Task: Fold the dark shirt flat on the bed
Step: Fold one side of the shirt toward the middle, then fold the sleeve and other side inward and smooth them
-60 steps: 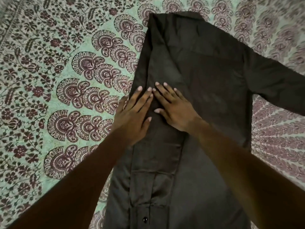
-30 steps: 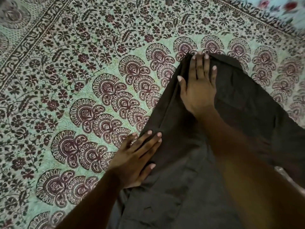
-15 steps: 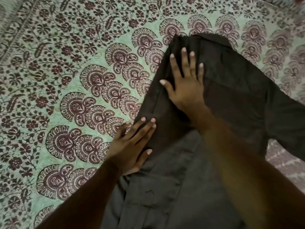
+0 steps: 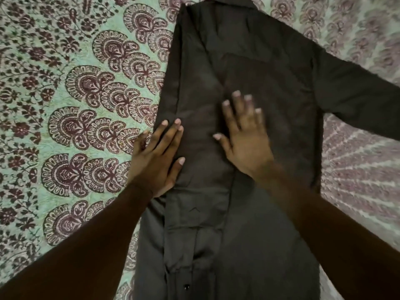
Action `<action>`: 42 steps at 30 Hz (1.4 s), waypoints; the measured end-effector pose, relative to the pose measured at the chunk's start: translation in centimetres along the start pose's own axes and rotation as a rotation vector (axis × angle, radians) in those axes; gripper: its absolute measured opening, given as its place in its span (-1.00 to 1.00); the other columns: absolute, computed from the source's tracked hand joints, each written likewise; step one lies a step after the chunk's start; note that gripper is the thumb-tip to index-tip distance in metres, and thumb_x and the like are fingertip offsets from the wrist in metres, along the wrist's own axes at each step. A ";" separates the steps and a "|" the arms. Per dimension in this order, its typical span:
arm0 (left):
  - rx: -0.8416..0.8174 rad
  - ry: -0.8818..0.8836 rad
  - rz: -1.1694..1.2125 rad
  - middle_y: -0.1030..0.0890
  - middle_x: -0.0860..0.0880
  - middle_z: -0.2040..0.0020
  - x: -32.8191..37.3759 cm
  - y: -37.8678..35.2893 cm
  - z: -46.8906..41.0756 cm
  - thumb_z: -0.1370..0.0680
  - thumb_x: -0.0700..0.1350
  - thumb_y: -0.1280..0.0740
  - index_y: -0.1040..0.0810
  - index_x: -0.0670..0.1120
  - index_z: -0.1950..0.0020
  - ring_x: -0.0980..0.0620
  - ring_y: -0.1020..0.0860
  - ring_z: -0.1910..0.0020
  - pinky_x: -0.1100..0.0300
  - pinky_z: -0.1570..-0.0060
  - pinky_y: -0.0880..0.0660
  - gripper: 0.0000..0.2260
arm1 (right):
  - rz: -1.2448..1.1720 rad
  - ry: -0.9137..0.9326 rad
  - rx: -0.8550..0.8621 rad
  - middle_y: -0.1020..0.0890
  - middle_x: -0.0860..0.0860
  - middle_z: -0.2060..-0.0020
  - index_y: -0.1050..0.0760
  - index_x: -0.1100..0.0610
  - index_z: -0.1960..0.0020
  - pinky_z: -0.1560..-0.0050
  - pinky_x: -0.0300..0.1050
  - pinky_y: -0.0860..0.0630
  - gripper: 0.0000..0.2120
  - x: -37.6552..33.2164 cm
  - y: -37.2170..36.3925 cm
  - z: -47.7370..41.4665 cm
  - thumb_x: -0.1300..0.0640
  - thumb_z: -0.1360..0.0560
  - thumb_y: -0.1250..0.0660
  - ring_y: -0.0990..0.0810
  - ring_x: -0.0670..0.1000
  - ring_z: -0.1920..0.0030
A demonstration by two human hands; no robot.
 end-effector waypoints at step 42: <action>-0.281 -0.173 0.297 -0.06 -0.08 -0.71 40.4 2.3 -10.8 -0.58 -0.02 -0.42 -0.08 -0.06 -0.70 -0.15 -0.12 -0.67 -0.23 -0.55 -0.24 -0.22 | -1.121 -0.634 0.272 -0.68 -0.05 -0.18 -0.50 0.11 -0.47 -0.01 -0.28 -0.61 -0.61 30.8 4.8 28.8 0.26 -0.66 -0.31 -0.67 -0.22 -0.05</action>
Point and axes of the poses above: each hand's wrist, its own z-axis away from the middle knuckle, its own y-axis out of the back of the hand, x = y × z, the point moved 10 cm from there along -z, towards the middle knuckle
